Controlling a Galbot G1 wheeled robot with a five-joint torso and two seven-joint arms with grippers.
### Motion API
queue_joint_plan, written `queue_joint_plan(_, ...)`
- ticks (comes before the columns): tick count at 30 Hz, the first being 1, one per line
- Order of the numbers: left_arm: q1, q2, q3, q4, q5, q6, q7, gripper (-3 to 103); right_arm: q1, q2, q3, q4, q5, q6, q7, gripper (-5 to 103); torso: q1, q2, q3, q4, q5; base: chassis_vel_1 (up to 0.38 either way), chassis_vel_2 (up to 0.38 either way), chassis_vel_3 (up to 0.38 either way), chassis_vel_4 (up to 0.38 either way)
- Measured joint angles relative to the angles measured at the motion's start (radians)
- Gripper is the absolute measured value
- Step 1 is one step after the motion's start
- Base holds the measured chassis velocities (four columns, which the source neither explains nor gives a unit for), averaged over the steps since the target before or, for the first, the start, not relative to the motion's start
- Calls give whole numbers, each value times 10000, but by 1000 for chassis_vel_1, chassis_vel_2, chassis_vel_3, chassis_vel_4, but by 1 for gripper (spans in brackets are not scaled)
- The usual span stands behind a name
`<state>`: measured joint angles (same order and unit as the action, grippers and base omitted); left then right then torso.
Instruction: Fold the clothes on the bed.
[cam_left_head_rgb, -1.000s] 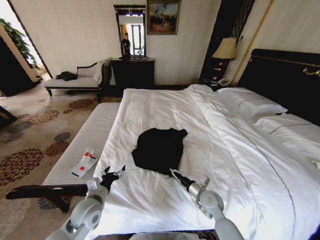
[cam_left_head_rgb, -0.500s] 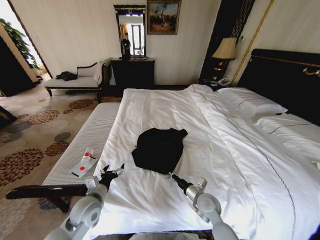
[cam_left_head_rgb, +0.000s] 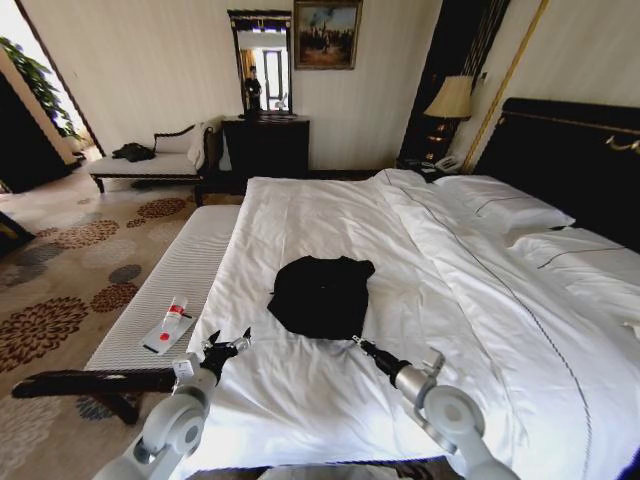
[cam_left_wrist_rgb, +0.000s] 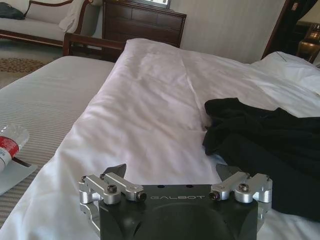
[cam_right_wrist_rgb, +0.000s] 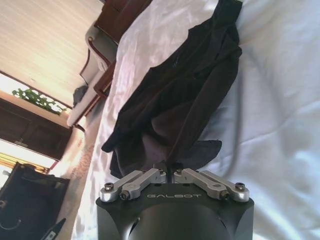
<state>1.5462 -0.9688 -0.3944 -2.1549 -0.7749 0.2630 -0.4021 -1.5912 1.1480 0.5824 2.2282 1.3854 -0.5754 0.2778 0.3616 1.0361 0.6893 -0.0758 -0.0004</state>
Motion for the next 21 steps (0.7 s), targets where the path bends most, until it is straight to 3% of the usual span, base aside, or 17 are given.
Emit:
queue_joint_plan(4, -14, -6, 6, 33, 16, 3, 7, 100, -152, 101, 399, 366, 336, -215, 219, 2, 0, 0, 0, 1, 0, 0, 0, 0, 0)
queue_joint_plan(6, -38, 15, -28, 32, -2, 11, 7, 100, -11, 319, 877, 708, 1237, -355, 653, 2, -1, 0, 0, 1, 0, 0, 0, 0, 0)
queue_joint_plan(8, -40, 34, -50, 32, -12, 21, 7, 100, 54, 343, 1038, 797, 1550, -418, 805, 2, 0, 1, 0, 1, -1, 0, 0, 0, 0)
queue_joint_plan(11, -46, 132, -49, 122, 11, 88, 45, 100, 346, 83, 1819, 815, 2446, -619, 1159, 2, 0, 0, 0, 4, -3, 0, 0, 0, 0)
queue_joint_plan(16, -376, 308, 556, 335, 81, 257, 43, 100, 435, -243, 1912, 312, 2337, -737, 1232, 2, 0, 0, 0, 3, 0, 0, 0, 0, 0)
queue_joint_plan(21, -948, 362, 1486, 407, -821, 462, 24, 100, 500, 14, 1362, 52, 1788, -754, 1189, 2, 0, 0, 1, -1, -1, 0, 0, 0, 0)
